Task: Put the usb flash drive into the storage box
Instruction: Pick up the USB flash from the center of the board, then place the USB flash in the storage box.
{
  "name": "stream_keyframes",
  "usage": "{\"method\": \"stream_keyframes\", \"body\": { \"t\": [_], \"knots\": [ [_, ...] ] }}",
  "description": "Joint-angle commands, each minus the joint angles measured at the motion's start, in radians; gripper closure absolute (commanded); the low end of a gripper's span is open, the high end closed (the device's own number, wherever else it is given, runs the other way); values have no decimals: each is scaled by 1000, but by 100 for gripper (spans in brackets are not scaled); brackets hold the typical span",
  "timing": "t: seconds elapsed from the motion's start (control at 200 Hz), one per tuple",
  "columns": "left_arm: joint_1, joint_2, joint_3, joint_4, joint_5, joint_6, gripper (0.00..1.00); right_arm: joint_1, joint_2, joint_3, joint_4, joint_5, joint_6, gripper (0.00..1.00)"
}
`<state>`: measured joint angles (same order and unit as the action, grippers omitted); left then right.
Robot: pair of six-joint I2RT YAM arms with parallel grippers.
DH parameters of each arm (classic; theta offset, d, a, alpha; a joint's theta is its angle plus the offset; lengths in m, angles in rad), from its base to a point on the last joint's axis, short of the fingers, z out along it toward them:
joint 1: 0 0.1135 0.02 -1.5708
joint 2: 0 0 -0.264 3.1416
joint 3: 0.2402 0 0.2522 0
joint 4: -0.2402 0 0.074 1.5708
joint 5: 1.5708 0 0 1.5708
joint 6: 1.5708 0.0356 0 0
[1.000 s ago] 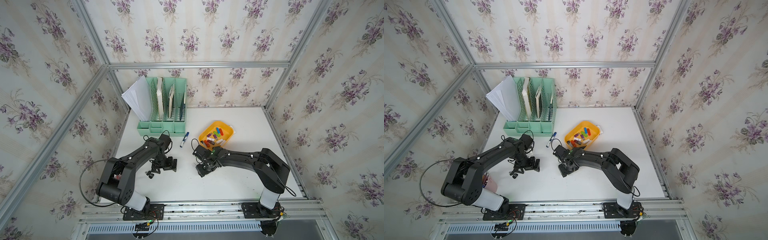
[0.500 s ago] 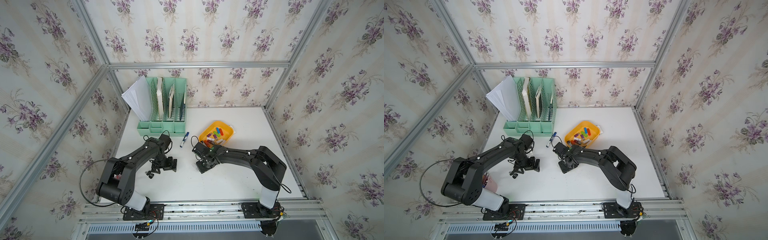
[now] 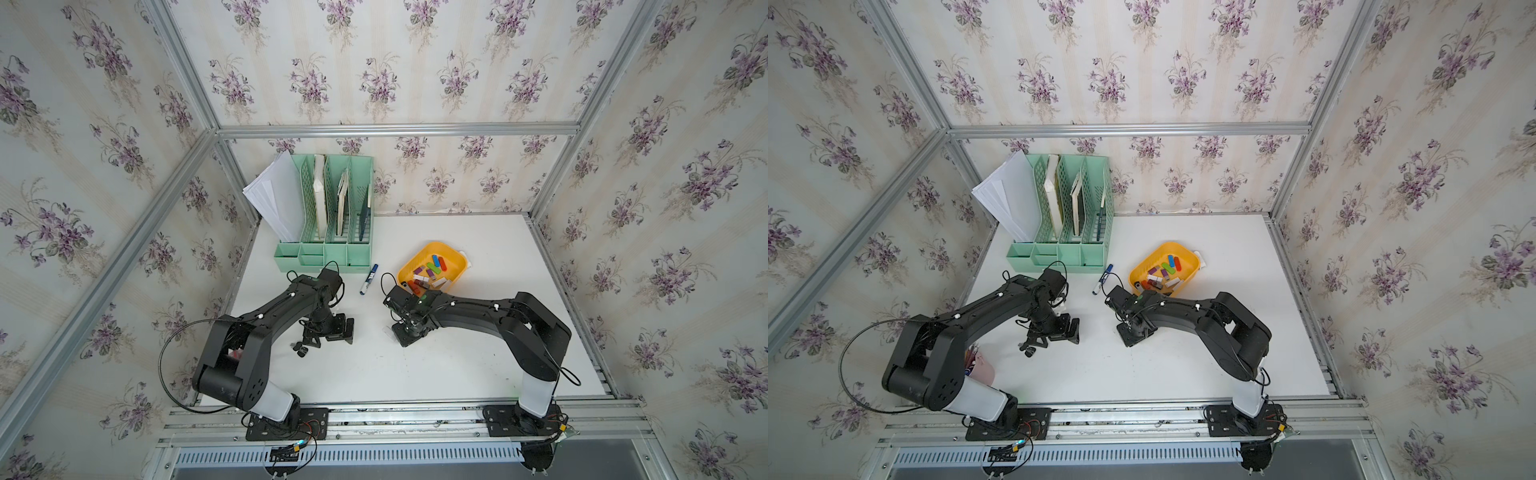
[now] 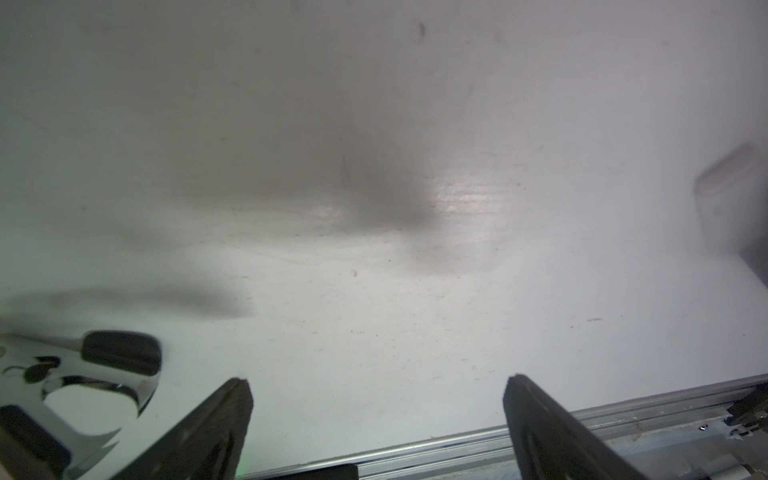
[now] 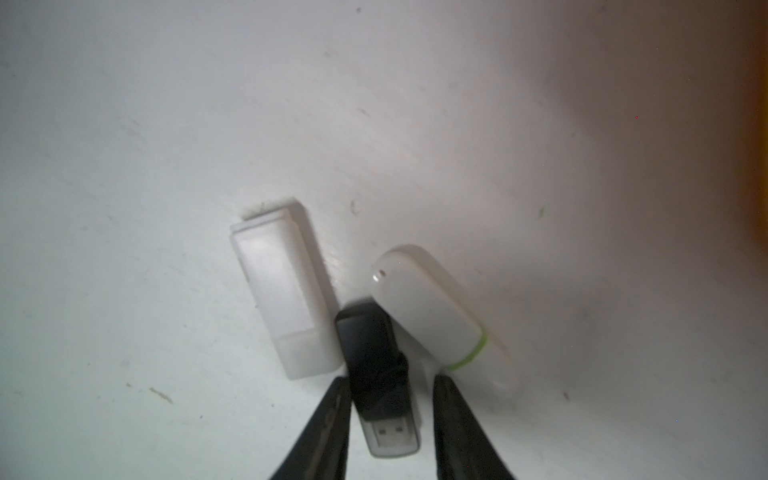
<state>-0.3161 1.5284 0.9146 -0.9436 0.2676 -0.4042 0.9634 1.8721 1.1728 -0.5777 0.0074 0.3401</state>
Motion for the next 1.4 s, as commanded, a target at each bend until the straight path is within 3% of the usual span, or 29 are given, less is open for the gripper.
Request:
{"method": "stream_keyframes", "body": {
  "t": [0.0,0.405,0.734,1.069,1.399],
  "knots": [
    [0,1,-2,-3,-5,-5,1,11,23,-4,-30,7,2,65],
    [0,3,-2,-3,-5,-4,1,21,-1,16,-52,9,16,76],
    [0,5,0,-4,-3,-3,1,-1,-108,65,-101,14,40,79],
    [0,31,33,-7,0,-3,1,-219,-133,293,-228,97,-81,80],
    [0,39,35,20,13,-17,1,-409,110,517,-241,204,-213,81]
  ]
}}
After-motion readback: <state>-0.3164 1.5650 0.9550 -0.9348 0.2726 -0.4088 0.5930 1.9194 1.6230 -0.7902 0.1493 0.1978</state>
